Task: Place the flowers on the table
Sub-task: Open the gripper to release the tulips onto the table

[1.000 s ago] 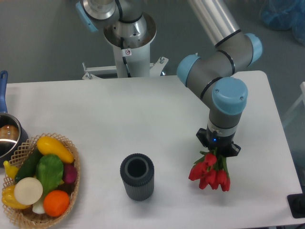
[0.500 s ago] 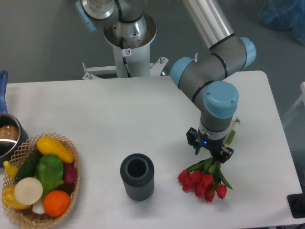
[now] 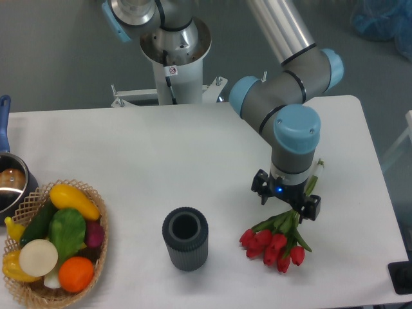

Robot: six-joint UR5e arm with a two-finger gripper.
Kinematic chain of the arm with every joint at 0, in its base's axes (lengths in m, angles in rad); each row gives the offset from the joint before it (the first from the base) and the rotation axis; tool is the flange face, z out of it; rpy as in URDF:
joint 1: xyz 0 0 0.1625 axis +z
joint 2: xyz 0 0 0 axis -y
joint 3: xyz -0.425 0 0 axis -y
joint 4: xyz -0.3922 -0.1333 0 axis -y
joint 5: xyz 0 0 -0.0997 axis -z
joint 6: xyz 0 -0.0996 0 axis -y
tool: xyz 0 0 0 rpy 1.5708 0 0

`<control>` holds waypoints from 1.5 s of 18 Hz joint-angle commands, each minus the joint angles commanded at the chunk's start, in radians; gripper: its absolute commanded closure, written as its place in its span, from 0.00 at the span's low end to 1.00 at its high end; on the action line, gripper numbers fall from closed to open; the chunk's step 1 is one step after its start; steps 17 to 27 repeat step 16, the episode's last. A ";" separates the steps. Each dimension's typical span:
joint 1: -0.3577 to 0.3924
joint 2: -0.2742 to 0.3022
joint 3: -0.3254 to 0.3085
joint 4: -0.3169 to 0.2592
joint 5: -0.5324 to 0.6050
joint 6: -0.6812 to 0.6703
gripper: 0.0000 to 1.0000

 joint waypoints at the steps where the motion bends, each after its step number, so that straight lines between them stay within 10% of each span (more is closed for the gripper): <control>1: 0.011 0.009 0.000 0.002 0.000 0.002 0.00; 8: 0.072 0.018 0.024 -0.024 0.014 0.063 0.00; 15: 0.130 -0.006 0.172 -0.248 0.041 0.181 0.00; 27: 0.132 -0.006 0.179 -0.255 0.041 0.190 0.00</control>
